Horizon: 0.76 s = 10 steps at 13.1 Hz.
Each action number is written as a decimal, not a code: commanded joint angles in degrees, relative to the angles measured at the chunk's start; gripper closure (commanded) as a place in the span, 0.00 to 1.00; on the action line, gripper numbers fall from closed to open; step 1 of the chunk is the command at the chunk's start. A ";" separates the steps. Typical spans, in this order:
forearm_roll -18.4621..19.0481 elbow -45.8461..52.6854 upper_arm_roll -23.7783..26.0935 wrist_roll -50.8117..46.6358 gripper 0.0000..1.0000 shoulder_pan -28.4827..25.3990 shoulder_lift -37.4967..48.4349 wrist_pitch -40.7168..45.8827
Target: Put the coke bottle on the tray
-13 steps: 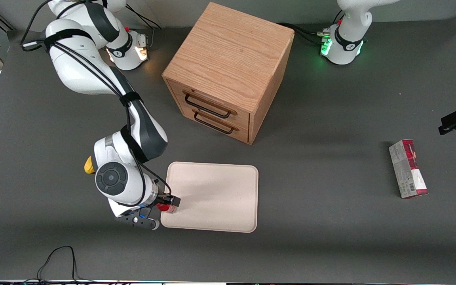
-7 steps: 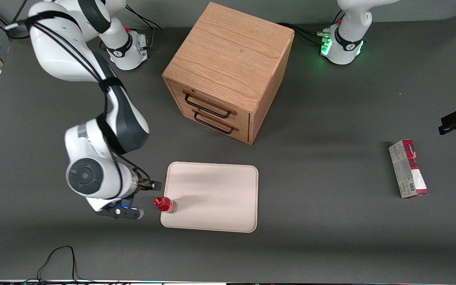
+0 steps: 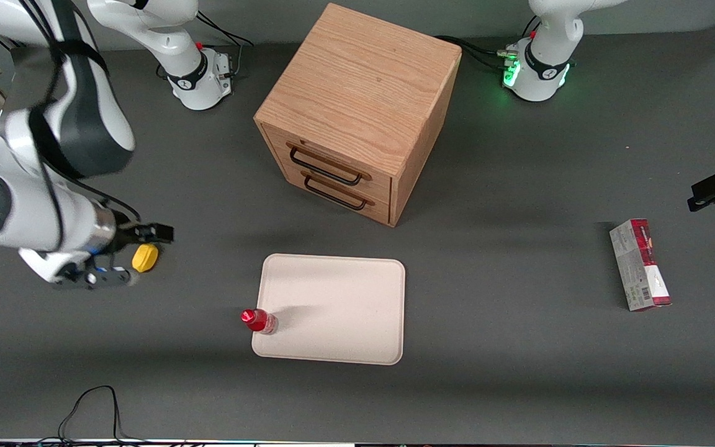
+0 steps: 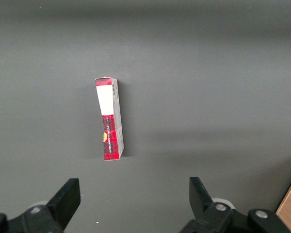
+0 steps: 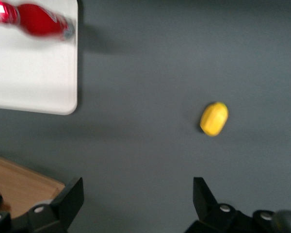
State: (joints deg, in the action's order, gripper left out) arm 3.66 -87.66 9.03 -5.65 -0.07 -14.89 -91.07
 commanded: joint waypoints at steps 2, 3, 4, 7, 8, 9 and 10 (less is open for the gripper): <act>-3.31 -17.87 -6.72 8.71 0.00 -0.27 17.24 -4.28; -4.27 -19.38 -10.66 9.95 0.00 -3.59 19.09 -5.25; -4.37 -19.13 -14.97 9.35 0.00 -7.97 19.37 -5.26; -4.10 -15.62 -16.24 8.03 0.00 -10.30 18.94 -4.47; -4.10 -15.09 -16.15 8.37 0.00 -10.21 18.76 -4.47; -4.10 -14.74 -16.06 8.46 0.00 -10.13 18.76 -4.47; -4.10 -14.21 -16.06 8.46 0.00 -10.04 18.76 -4.03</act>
State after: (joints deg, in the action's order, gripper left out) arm 0.25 -103.33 -6.50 2.74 -9.72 3.99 -95.45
